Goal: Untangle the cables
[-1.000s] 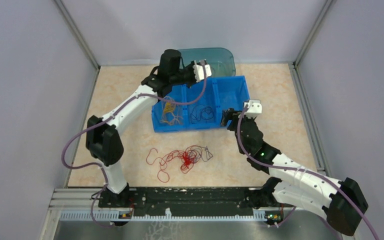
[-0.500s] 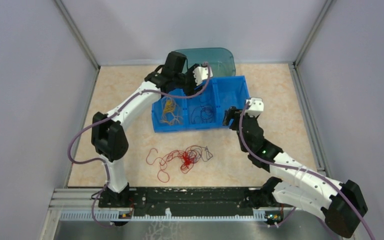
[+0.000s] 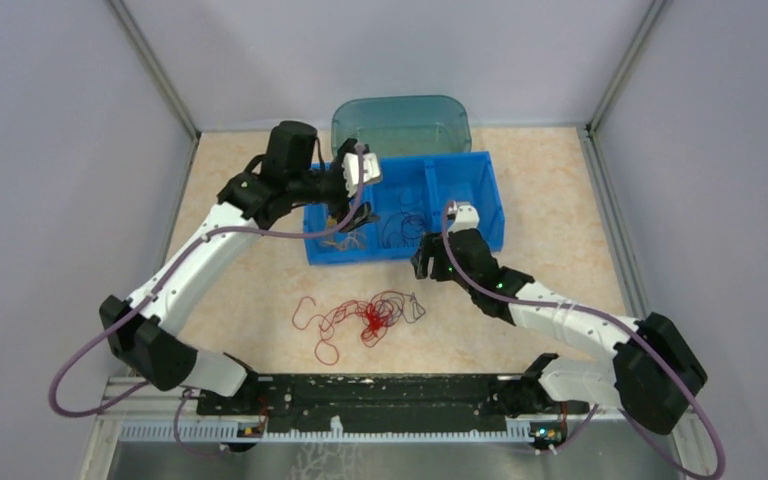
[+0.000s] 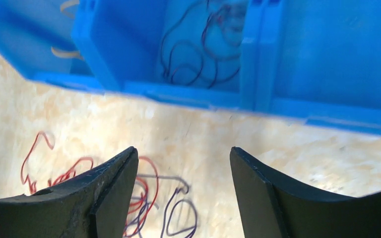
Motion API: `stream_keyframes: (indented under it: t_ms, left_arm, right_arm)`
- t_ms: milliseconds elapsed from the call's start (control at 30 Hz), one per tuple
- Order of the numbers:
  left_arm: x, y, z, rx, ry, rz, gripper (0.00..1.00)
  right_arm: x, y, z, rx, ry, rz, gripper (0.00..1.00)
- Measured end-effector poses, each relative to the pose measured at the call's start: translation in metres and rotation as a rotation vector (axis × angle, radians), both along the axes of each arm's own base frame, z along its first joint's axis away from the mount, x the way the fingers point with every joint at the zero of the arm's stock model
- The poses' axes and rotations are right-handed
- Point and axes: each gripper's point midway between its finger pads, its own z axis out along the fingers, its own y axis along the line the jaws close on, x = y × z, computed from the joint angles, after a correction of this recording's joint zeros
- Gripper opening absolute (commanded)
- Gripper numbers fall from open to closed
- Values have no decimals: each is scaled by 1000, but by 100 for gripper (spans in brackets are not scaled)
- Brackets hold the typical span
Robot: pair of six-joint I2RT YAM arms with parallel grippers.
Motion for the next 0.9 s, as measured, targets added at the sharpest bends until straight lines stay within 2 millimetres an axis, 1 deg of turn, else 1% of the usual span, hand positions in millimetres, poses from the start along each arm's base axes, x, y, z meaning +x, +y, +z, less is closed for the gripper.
stream_keyframes:
  t_ms: [100, 233, 300, 467, 500, 633, 700, 800, 900]
  left_arm:
    - [-21, 11, -1, -2, 7, -13, 96]
    - [-37, 21, -11, 19, 41, -18, 96]
    - [-42, 24, -15, 28, 57, -18, 96]
    - [-46, 27, -13, 21, 54, -11, 99]
    - [-47, 28, -13, 17, 53, -7, 99]
    - [-52, 32, -6, -5, 32, 2, 99]
    - [-52, 32, -3, -15, 24, 5, 99]
    - [-53, 32, -2, -18, 26, 7, 99]
    - [-52, 32, -2, -19, 26, 8, 99]
  right_arm:
    - [-13, 12, -23, 26, 102, 54, 62]
    - [-32, 17, -45, 58, 194, 98, 61]
    - [-39, 19, -53, 65, 234, 117, 59]
    - [-50, 27, -73, 57, 315, 151, 55]
    - [-53, 27, -76, 53, 328, 154, 51]
    - [-62, 32, -89, 34, 375, 165, 25]
    - [-65, 33, -91, 36, 383, 165, 15]
    - [-66, 32, -92, 42, 387, 160, 1]
    - [-65, 33, -87, 48, 375, 163, 0]
